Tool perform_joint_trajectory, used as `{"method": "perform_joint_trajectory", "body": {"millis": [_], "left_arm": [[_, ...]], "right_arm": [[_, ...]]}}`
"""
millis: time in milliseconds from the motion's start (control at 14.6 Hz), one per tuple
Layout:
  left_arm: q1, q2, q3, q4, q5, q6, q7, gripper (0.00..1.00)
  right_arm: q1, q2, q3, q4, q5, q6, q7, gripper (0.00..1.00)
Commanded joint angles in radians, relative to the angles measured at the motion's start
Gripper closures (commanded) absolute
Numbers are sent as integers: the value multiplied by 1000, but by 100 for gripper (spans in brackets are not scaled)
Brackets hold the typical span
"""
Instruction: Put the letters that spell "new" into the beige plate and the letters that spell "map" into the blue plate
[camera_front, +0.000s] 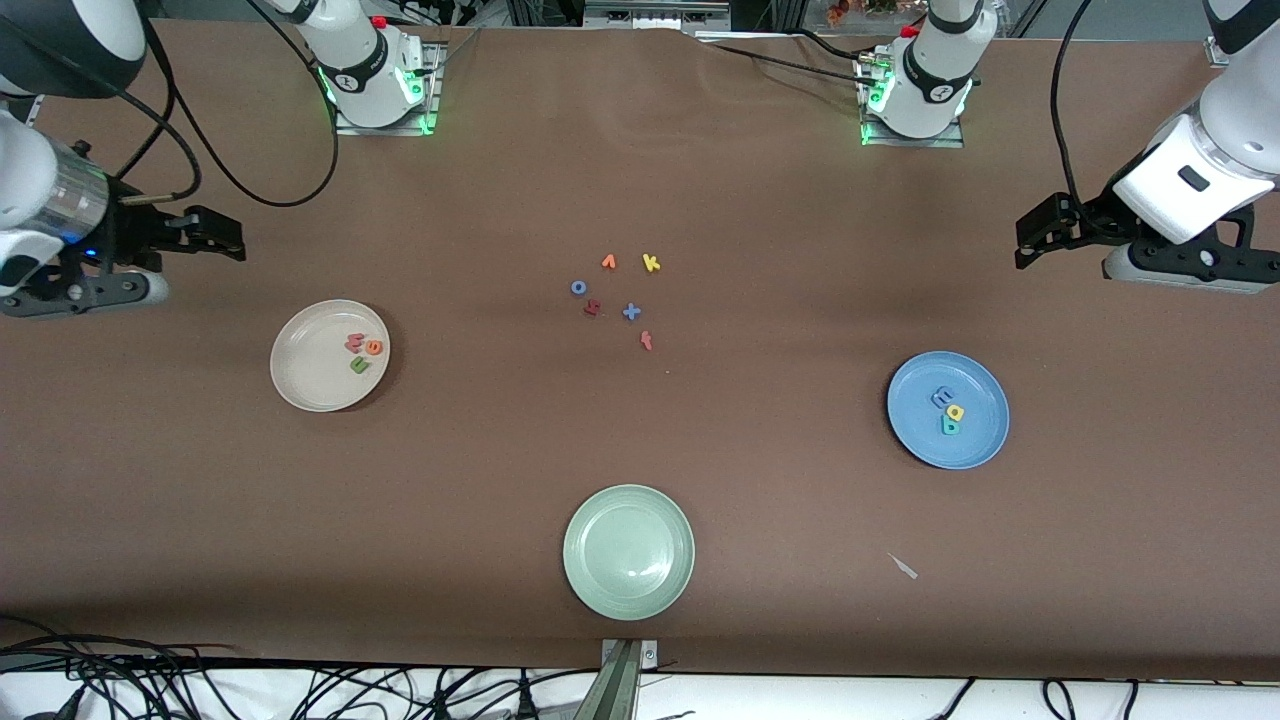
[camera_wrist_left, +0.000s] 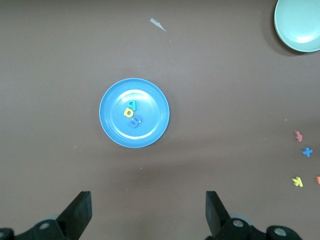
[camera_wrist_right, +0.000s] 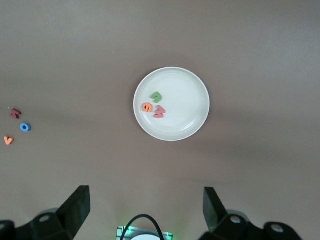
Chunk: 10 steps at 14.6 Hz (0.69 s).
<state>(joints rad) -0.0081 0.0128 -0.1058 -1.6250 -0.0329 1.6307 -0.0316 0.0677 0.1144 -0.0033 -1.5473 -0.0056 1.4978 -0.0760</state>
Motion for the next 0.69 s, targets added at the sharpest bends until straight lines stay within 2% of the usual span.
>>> {"method": "perform_joint_trajectory", "body": {"millis": [0, 617], "left_arm": [[66, -20, -60, -12, -13, -18, -7, 0], [66, -16, -64, 4, -9, -86, -34, 0]], "right_arm": [[-58, -42, 46, -48, -2, 29, 22, 0], [-95, -41, 49, -51, -4, 29, 21, 0]]}}
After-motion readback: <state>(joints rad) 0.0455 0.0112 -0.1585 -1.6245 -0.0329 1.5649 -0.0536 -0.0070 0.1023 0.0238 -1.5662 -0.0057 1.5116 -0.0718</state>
